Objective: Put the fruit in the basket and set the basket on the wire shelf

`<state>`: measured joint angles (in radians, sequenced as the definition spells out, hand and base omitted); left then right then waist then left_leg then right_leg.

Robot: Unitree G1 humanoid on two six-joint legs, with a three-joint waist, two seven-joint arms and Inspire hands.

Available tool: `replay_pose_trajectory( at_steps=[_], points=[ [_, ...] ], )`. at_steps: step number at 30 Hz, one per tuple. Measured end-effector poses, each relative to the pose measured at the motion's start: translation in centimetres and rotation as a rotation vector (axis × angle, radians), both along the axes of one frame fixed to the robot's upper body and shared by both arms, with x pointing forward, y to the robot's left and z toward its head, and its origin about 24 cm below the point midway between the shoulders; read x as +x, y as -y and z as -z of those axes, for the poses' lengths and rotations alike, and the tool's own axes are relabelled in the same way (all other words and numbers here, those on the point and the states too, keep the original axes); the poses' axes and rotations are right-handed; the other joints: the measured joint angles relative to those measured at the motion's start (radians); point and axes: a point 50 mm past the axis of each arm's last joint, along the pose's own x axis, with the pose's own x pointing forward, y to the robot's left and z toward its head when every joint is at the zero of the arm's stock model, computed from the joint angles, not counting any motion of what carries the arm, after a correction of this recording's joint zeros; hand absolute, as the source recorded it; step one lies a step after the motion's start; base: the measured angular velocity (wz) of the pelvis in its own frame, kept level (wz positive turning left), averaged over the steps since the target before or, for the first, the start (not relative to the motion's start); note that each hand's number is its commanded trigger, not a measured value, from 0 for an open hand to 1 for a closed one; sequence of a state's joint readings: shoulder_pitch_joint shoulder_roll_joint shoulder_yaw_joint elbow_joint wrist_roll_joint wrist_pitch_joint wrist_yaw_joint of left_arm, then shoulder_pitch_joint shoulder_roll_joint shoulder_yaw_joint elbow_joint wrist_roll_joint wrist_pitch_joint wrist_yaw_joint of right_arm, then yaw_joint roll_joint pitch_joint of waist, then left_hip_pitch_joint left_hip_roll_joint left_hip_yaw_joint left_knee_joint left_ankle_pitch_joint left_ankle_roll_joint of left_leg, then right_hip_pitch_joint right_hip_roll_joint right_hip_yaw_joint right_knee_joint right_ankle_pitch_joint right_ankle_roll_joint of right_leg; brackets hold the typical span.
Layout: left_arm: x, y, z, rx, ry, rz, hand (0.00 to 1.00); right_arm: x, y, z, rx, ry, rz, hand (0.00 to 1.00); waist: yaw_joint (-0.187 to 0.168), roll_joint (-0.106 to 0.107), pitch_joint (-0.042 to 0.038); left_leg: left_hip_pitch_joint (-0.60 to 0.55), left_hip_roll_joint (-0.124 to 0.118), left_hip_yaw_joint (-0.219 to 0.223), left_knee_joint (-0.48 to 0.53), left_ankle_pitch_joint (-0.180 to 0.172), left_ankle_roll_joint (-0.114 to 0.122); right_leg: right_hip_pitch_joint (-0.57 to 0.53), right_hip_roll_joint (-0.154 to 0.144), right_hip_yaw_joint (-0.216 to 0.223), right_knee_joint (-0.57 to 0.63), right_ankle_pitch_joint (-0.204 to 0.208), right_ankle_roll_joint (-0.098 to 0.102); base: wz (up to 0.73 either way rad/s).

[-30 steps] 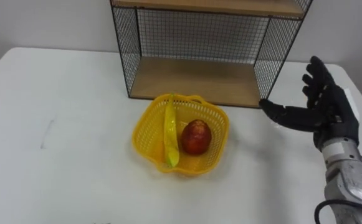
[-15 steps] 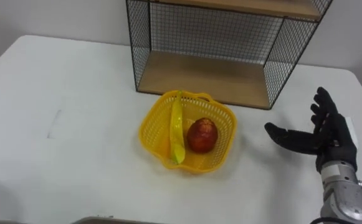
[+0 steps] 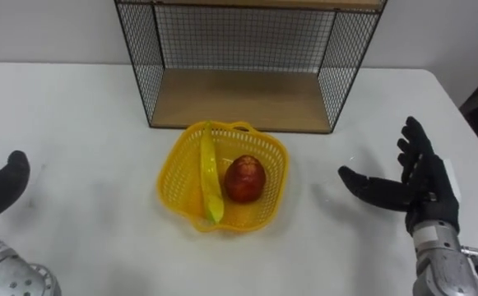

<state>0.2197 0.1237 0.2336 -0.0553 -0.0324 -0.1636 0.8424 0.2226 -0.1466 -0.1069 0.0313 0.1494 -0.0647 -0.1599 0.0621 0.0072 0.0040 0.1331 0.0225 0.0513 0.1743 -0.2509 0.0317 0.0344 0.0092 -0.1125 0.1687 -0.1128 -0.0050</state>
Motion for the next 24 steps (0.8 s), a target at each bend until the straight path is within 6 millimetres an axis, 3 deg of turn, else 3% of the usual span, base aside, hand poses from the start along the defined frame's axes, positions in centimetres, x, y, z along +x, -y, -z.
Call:
replay_pose_trajectory(
  at_steps=[11,24],
  points=[
    [0.7,0.8,0.6,-0.114,0.005,0.146,0.00,0.1,-0.5,0.1,0.051,0.005,-0.034,0.00,0.006,0.005,-0.0008,0.003,0.000,0.001,-0.007,0.001,0.001,0.002,0.007,0.003,0.001,0.000,-0.001,0.00],
    [3.0,6.3,1.9,-0.285,-0.010,0.625,0.00,1.9,-3.4,-0.9,0.310,0.126,-0.160,0.00,-0.015,0.005,0.0072,-0.007,0.001,-0.001,-0.008,0.001,0.001,-0.006,0.008,0.005,0.000,0.000,-0.001,0.00]
  ],
)
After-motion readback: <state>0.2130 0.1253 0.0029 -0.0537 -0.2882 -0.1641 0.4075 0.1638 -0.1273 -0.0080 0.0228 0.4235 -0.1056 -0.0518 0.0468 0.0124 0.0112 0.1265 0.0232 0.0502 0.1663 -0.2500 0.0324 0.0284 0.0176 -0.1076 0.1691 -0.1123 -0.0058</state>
